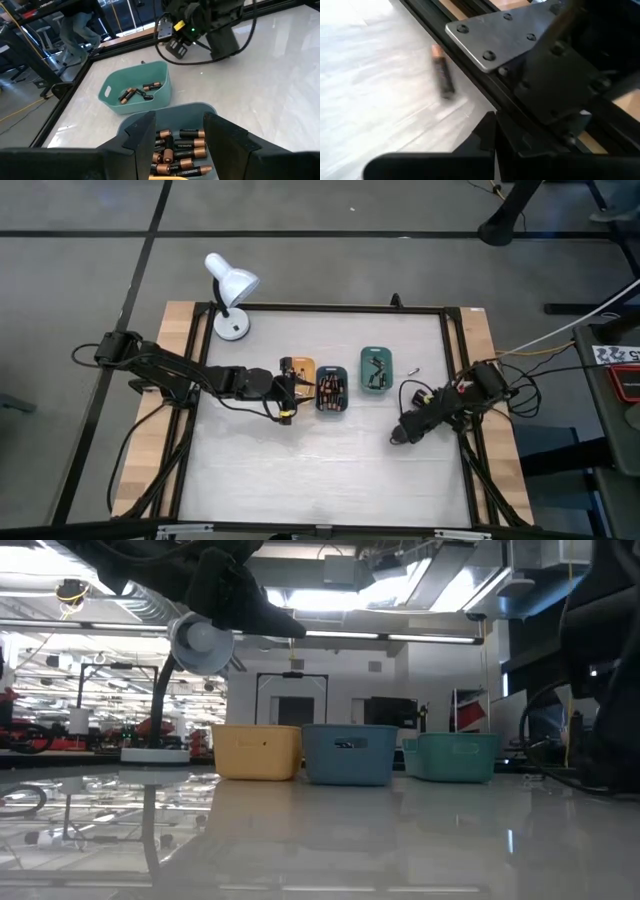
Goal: Sort batteries
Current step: Adjust the batteries, then put the silver battery into the yellow bin
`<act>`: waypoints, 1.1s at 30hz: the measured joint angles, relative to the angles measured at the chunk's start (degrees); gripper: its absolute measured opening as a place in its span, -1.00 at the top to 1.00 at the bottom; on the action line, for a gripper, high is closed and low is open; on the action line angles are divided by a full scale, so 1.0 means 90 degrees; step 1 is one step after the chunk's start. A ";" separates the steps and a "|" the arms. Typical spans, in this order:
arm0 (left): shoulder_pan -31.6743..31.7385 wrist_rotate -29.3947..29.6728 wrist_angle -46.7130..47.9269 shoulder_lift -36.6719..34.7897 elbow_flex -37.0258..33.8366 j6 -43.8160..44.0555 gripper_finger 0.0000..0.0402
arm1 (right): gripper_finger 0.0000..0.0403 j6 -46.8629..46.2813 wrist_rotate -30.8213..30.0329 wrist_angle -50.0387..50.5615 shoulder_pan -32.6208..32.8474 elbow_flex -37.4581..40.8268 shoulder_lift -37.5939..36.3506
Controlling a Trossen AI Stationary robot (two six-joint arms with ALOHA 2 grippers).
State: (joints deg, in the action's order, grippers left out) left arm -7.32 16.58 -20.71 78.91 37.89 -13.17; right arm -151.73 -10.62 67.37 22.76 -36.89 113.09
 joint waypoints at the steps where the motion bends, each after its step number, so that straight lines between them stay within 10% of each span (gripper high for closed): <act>1: -0.0012 0.0000 0.0000 0.0000 0.0000 0.0029 0.22 | 1.00 0.0023 -0.0114 -0.0024 -0.0111 0.0039 -0.0001; 14: -0.0107 0.0000 -0.0090 0.0000 0.0000 -0.0085 0.22 | 1.00 0.0524 -0.1022 0.0358 -0.0014 -0.1161 -0.0273; 20: -0.0150 -0.0002 -0.0105 0.0000 0.0000 -0.0102 0.22 | 1.00 0.0888 -0.1165 0.2476 0.0239 -0.2918 -0.0345; 26: -0.0164 0.0000 -0.0090 -0.0002 0.0002 -0.0140 0.22 | 1.00 0.3650 -0.2395 0.1779 0.0150 -0.3728 -0.1010; 33: -0.0328 0.0003 0.0071 -0.0044 0.0002 -0.0412 0.22 | 1.00 0.4418 -0.3002 0.2414 -0.0085 -0.4611 -0.1085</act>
State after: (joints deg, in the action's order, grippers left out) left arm -10.27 16.60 -20.07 78.52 37.91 -16.88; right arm -111.97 -37.63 89.10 21.99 -78.40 103.33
